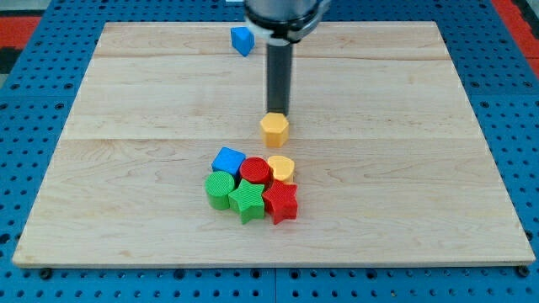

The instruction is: Move your arm towards the blue triangle

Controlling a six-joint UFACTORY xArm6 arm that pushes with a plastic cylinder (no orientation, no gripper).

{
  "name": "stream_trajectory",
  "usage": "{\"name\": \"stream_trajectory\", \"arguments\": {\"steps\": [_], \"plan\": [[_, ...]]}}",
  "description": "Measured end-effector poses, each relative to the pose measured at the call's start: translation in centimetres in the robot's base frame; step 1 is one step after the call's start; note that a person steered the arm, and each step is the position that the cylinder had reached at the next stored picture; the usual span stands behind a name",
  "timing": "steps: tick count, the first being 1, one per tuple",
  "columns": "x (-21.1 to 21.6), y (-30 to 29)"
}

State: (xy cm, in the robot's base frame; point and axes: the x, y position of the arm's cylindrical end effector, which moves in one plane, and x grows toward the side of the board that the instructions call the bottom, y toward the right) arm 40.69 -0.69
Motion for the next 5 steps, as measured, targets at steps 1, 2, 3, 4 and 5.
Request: {"name": "stream_trajectory", "arguments": {"steps": [1,2,3,4,5], "plan": [[2.7,-1.5],[2.0,-1.0],[1.7,-0.8],[1.7,-0.8],[-0.2,-0.8]]}}
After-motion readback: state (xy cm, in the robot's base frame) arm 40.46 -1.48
